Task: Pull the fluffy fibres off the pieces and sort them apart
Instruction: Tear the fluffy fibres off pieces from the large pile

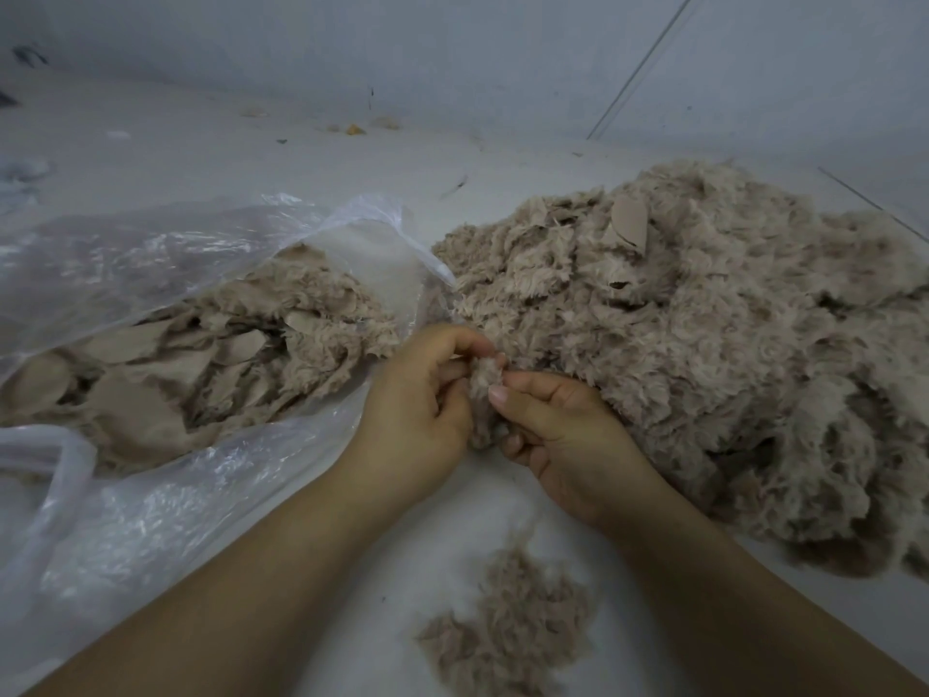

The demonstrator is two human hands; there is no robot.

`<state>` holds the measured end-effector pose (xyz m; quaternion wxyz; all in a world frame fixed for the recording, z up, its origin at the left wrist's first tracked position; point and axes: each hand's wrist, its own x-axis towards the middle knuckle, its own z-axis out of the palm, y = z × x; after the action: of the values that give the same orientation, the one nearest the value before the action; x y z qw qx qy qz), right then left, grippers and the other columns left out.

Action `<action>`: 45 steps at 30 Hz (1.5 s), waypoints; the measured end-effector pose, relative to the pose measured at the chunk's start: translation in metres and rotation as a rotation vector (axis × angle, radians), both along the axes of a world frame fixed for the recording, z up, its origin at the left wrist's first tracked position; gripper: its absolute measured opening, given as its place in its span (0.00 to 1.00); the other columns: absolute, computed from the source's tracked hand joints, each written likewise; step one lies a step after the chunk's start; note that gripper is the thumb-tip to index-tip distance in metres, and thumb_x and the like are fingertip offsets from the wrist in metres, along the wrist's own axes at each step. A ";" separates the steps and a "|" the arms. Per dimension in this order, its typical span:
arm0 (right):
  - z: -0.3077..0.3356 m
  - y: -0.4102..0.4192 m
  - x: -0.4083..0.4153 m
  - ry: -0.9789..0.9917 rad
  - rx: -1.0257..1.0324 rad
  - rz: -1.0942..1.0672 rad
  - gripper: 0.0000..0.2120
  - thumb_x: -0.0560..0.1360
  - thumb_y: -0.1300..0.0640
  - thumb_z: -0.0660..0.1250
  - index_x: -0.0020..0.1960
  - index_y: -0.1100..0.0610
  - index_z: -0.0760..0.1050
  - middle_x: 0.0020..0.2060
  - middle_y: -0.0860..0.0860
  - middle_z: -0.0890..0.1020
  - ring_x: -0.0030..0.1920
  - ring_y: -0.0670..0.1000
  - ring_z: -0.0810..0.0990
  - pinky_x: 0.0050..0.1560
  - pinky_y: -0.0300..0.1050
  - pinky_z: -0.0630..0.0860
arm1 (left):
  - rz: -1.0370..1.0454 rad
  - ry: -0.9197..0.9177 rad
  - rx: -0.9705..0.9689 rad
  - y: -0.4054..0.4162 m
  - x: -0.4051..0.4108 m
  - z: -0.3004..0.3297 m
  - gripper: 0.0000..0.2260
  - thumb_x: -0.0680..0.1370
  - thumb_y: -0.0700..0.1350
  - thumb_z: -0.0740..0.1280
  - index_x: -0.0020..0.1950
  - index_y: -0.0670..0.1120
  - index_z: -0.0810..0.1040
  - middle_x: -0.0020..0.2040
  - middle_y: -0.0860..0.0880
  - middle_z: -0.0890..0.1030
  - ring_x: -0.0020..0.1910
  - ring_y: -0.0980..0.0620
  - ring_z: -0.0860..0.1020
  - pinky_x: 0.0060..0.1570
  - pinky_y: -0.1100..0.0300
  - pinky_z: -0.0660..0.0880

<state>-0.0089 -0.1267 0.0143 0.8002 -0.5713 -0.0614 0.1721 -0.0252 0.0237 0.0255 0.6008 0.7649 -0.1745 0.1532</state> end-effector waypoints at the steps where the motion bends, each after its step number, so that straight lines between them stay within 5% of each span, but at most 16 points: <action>1: 0.000 0.000 0.000 -0.002 0.004 -0.001 0.09 0.77 0.63 0.65 0.55 0.64 0.80 0.37 0.51 0.83 0.33 0.42 0.75 0.30 0.33 0.70 | -0.007 0.002 -0.007 -0.001 0.000 0.001 0.18 0.75 0.28 0.56 0.55 0.45 0.76 0.54 0.43 0.82 0.49 0.51 0.83 0.42 0.53 0.81; 7: -0.001 0.000 0.000 0.042 0.015 -0.064 0.08 0.75 0.63 0.68 0.54 0.62 0.77 0.38 0.52 0.82 0.33 0.43 0.77 0.30 0.34 0.71 | -0.029 0.019 -0.035 -0.002 -0.003 0.002 0.15 0.74 0.32 0.56 0.56 0.44 0.75 0.54 0.44 0.82 0.50 0.49 0.83 0.45 0.43 0.81; 12: 0.000 0.001 -0.002 -0.002 -0.010 -0.063 0.05 0.72 0.61 0.69 0.38 0.60 0.78 0.29 0.51 0.79 0.27 0.44 0.73 0.28 0.34 0.70 | -0.007 0.025 -0.025 0.000 -0.001 0.000 0.16 0.76 0.29 0.57 0.57 0.44 0.75 0.54 0.44 0.82 0.52 0.51 0.83 0.48 0.53 0.80; 20: 0.004 0.002 -0.004 -0.011 0.023 -0.050 0.09 0.77 0.65 0.63 0.39 0.64 0.74 0.24 0.50 0.78 0.24 0.42 0.72 0.26 0.34 0.70 | 0.131 0.009 0.096 0.008 0.011 -0.008 0.21 0.75 0.26 0.56 0.56 0.50 0.75 0.57 0.47 0.81 0.58 0.56 0.79 0.59 0.58 0.76; 26: 0.002 0.002 -0.002 0.004 0.006 -0.073 0.10 0.78 0.68 0.62 0.38 0.64 0.73 0.23 0.50 0.76 0.22 0.43 0.70 0.25 0.34 0.69 | 0.145 0.063 0.093 0.007 0.018 -0.013 0.18 0.77 0.31 0.64 0.51 0.56 0.77 0.52 0.50 0.84 0.53 0.57 0.82 0.57 0.53 0.78; 32: -0.001 0.001 -0.001 -0.009 -0.027 -0.101 0.21 0.77 0.70 0.62 0.28 0.55 0.78 0.22 0.49 0.74 0.21 0.43 0.69 0.24 0.34 0.67 | 0.258 0.017 0.232 0.015 0.025 -0.016 0.15 0.76 0.31 0.64 0.57 0.46 0.79 0.54 0.48 0.83 0.54 0.53 0.81 0.59 0.57 0.76; 36: -0.001 0.003 -0.001 0.015 0.034 -0.134 0.15 0.77 0.69 0.63 0.33 0.59 0.76 0.26 0.53 0.77 0.24 0.44 0.72 0.25 0.35 0.69 | 0.254 -0.077 0.242 0.012 0.018 -0.005 0.11 0.75 0.32 0.64 0.50 0.44 0.83 0.48 0.58 0.80 0.48 0.59 0.80 0.54 0.70 0.74; 38: -0.001 0.003 -0.001 0.019 0.049 -0.123 0.10 0.77 0.67 0.65 0.37 0.60 0.76 0.29 0.54 0.77 0.27 0.45 0.73 0.27 0.35 0.70 | 0.311 -0.177 0.333 0.011 0.014 -0.004 0.07 0.75 0.42 0.65 0.45 0.45 0.83 0.46 0.59 0.77 0.44 0.61 0.76 0.47 0.69 0.73; 42: -0.002 0.001 -0.002 -0.013 -0.003 -0.079 0.05 0.74 0.60 0.69 0.41 0.61 0.78 0.30 0.54 0.76 0.30 0.47 0.71 0.30 0.36 0.71 | 0.376 -0.065 0.343 0.006 0.004 0.002 0.16 0.69 0.66 0.67 0.44 0.55 0.76 0.39 0.57 0.72 0.32 0.59 0.73 0.31 0.64 0.69; 45: -0.002 0.000 -0.002 -0.024 -0.022 -0.100 0.12 0.77 0.66 0.64 0.38 0.59 0.80 0.31 0.55 0.78 0.31 0.47 0.71 0.31 0.36 0.72 | 0.271 0.107 0.192 -0.002 0.001 0.004 0.11 0.69 0.56 0.75 0.40 0.55 0.74 0.32 0.54 0.75 0.27 0.59 0.72 0.27 0.62 0.70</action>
<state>-0.0106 -0.1269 0.0118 0.8006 -0.5844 -0.0405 0.1259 -0.0238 0.0217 0.0292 0.5072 0.8424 -0.0516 0.1744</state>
